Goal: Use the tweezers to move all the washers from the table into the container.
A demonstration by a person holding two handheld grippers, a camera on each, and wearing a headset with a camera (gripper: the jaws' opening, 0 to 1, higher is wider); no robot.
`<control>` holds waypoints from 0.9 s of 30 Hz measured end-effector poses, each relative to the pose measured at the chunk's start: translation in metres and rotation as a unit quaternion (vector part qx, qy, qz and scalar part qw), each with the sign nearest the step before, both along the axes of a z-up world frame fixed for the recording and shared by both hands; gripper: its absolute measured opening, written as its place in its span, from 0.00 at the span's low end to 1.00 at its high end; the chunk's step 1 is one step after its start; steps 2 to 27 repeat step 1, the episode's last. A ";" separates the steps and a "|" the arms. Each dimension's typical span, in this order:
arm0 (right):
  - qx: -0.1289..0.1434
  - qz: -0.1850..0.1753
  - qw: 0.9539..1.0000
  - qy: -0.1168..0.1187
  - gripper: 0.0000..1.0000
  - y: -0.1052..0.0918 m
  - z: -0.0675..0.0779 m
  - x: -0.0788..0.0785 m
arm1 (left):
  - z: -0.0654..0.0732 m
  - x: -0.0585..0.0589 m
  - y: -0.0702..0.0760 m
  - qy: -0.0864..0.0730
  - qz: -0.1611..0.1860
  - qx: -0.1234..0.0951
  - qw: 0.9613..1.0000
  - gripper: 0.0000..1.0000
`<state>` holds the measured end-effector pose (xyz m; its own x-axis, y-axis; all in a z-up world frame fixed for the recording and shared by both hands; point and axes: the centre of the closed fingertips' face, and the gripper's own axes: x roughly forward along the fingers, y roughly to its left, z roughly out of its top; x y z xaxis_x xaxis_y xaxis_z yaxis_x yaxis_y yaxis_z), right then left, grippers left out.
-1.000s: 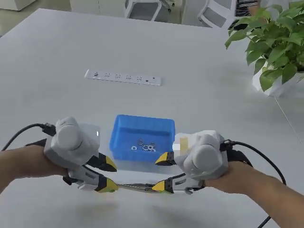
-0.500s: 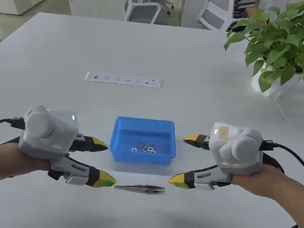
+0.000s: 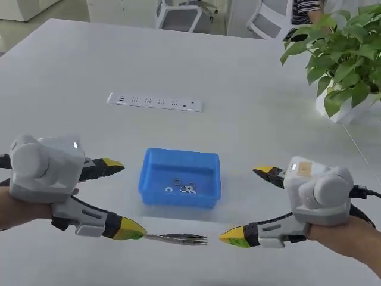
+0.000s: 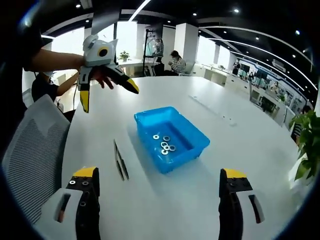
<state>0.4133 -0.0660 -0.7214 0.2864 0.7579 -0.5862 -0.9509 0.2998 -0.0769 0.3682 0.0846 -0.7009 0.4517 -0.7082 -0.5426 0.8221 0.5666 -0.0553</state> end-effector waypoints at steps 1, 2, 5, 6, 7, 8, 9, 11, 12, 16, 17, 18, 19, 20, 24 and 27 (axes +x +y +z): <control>-0.002 -0.002 1.000 0.000 1.00 -0.001 0.000 0.000 | 0.001 0.001 0.000 -0.002 0.003 -0.001 1.000 0.99; -0.002 -0.002 1.000 0.000 1.00 -0.001 0.000 0.000 | 0.001 0.001 0.000 -0.002 0.003 -0.001 1.000 0.99; -0.002 -0.002 1.000 0.000 1.00 -0.001 0.000 0.000 | 0.001 0.001 0.000 -0.002 0.003 -0.001 1.000 0.99; -0.002 -0.002 1.000 0.000 1.00 -0.001 0.000 0.000 | 0.001 0.001 0.000 -0.002 0.003 -0.001 1.000 0.99; -0.002 -0.002 1.000 0.000 1.00 -0.001 0.000 0.000 | 0.001 0.001 0.000 -0.002 0.003 -0.001 1.000 0.99; -0.002 -0.002 1.000 0.000 1.00 -0.001 0.000 0.000 | 0.001 0.001 0.000 -0.002 0.003 -0.001 1.000 0.99; -0.002 -0.002 1.000 0.000 1.00 -0.001 0.000 0.000 | 0.001 0.001 0.000 -0.002 0.003 -0.001 1.000 0.99; -0.002 -0.002 1.000 0.000 1.00 -0.001 0.000 0.000 | 0.001 0.001 0.000 -0.002 0.003 -0.001 1.000 0.99; -0.002 -0.002 1.000 0.000 1.00 -0.001 0.000 0.000 | 0.001 0.001 0.000 -0.002 0.003 -0.001 1.000 0.99; -0.002 -0.002 1.000 0.000 1.00 -0.001 0.000 0.000 | 0.001 0.001 0.000 -0.002 0.003 -0.001 1.000 0.99; -0.002 -0.002 1.000 0.000 1.00 -0.001 0.000 0.000 | 0.001 0.001 0.000 -0.002 0.003 -0.001 1.000 0.99; -0.002 -0.002 1.000 0.000 1.00 -0.001 0.000 0.000 | 0.001 0.001 0.000 -0.002 0.003 -0.001 1.000 0.99; -0.002 -0.002 1.000 0.000 1.00 -0.001 0.000 0.000 | 0.001 0.001 0.000 -0.002 0.003 -0.001 1.000 0.99; -0.002 -0.002 1.000 0.000 1.00 -0.001 0.000 0.000 | 0.001 0.001 0.000 -0.002 0.003 -0.001 1.000 0.99; -0.002 -0.002 1.000 0.000 1.00 -0.001 0.000 0.000 | 0.001 0.001 0.000 -0.002 0.003 -0.001 1.000 0.99; -0.002 -0.002 1.000 0.000 1.00 -0.001 0.000 0.000 | 0.001 0.001 0.000 -0.002 0.003 -0.001 1.000 0.99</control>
